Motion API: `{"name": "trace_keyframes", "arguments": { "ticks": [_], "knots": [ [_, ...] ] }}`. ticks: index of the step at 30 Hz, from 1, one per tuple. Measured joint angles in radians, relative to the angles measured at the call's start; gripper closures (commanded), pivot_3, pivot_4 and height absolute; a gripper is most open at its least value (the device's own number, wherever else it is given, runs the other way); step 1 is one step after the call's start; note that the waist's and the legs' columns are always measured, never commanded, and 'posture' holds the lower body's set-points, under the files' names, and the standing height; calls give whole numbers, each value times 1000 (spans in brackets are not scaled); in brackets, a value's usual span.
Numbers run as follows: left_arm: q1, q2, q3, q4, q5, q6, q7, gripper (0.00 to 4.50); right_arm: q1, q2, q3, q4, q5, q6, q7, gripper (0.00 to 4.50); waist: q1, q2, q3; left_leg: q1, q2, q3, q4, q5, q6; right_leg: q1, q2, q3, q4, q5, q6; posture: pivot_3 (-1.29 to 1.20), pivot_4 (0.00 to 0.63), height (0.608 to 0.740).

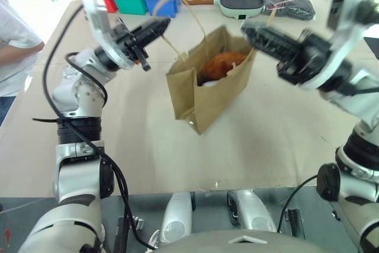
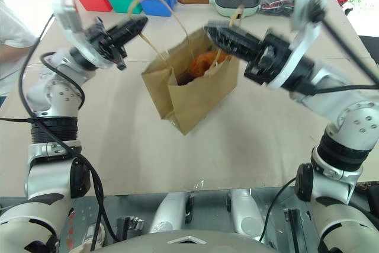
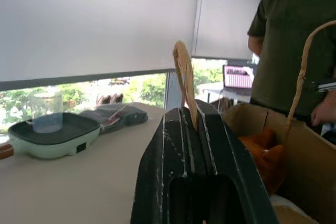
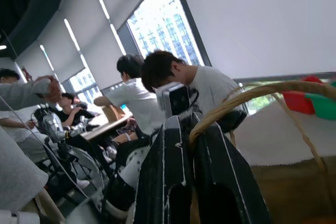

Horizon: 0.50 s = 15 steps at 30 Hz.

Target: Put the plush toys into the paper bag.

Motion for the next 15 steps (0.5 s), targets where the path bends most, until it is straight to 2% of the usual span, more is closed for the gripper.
{"name": "trace_keyframes", "arguments": {
  "ticks": [2, 6, 7, 8, 10, 13, 15],
  "knots": [
    [3, -29, -42, 74, 61, -32, -23, 4500, 37, -23, 44, -9, -65, -28, 6, 4463, -1, 0, 0, -3, 0, 0, 1, 0, 0, -4, 0, 0, 2, 0, 0, 0, 150, 740],
    [16, -35, -81, 153, 128, -69, -81, 4500, 86, -95, 100, -31, -167, -72, 40, 3280, -1, 0, 0, -12, 0, -1, 4, 0, 0, -11, 0, -1, 4, 0, 0, 0, 150, 740],
    [16, -27, -79, 157, 127, -64, -98, 3808, 95, -110, 100, -45, -163, -75, 47, 2762, 0, 0, 0, -12, 0, -1, 4, 0, 0, -11, 0, -1, 4, 0, 0, 0, 150, 740],
    [16, -17, -74, 156, 117, -46, -118, 3552, 101, -128, 99, -61, -149, -75, 49, 2328, 0, 0, 0, -13, 0, -1, 4, 0, 0, -11, 0, -1, 4, 0, 0, 0, 150, 740],
    [26, 5, -49, 129, 91, -3, -149, 2701, 124, -203, 90, -104, -93, -61, 58, 1488, 0, 0, 0, -13, 0, -1, 4, 0, 0, -11, 0, -1, 3, 0, 0, 0, 150, 740],
    [57, 27, 12, 70, 63, 46, -113, 1244, 190, -337, 57, -177, -10, -37, 91, 1415, 3, 0, 0, -13, 0, -2, 5, 0, 0, -10, -1, -1, 3, 0, 0, 0, 150, 740],
    [135, 48, 62, -29, 27, 107, -69, 272, 275, -445, -4, -212, 40, -30, 112, 1415, 3, -1, 0, -12, 1, -2, 6, 0, 0, -10, -1, -1, 3, 0, 0, 0, 150, 740]
  ]
}}
